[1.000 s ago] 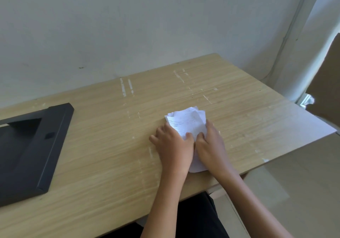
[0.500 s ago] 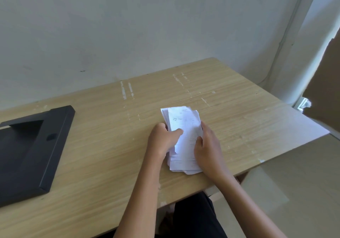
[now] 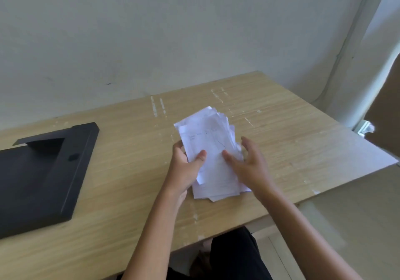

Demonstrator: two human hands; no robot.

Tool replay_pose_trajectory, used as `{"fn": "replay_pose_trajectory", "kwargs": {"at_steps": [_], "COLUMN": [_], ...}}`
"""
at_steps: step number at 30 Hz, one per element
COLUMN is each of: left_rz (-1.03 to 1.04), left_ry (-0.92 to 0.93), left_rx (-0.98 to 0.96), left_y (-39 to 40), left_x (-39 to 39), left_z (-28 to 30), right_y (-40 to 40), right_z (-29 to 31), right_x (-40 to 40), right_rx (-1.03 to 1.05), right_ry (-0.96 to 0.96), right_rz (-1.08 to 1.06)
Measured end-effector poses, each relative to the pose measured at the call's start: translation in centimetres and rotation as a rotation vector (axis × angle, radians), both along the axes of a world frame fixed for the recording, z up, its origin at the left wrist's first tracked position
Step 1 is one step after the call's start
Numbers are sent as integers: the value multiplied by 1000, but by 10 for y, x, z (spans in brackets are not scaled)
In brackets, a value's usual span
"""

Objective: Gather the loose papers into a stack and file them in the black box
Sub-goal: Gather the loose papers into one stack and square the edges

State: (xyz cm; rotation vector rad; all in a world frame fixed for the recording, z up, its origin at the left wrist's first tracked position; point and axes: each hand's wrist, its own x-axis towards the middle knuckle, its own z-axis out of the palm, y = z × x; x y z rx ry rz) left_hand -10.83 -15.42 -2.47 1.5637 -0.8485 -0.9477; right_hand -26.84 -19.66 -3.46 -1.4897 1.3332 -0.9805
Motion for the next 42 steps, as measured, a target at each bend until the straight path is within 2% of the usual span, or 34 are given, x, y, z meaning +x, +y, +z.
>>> {"fn": "replay_pose_trajectory", "kwargs": {"at_steps": [3,8,13,16,19,21,24,27,35,39,42], "left_rz": [2,41,192,243,188,145,155,153,147,160,152], "left_ry": [-113,-434,-488,-420,-279,-247,-225,-196,-217,-220,-215], "left_rx": [-59,-122,-197,-145,-72,-42,10,66,112,100,104], "left_y": [9,26,37,43,47,49,48,40,35,37,39], "left_x": [36,88,112,121,124,122,116,108,94,94,94], "left_z": [29,73,72,61,52,47,36,22,2,1,1], "right_y": [-10,-16,-12,-13,-23,-34,-51,-53,-65,-60,-52], "right_z": [26,67,66,53,31,19,9,5,1,12,33], "right_x": [31,95,132,126,104,84,53,41,40,38,46], "right_rx": [20,-210,-290,-315,-387,-437,-321,-220,-277,-340,-357], "right_ry": [-84,-185,-166,2,201,415,780,959,943,705,501], "right_rz": [210,321,377,417,329,246,182,250,272,221,295]}}
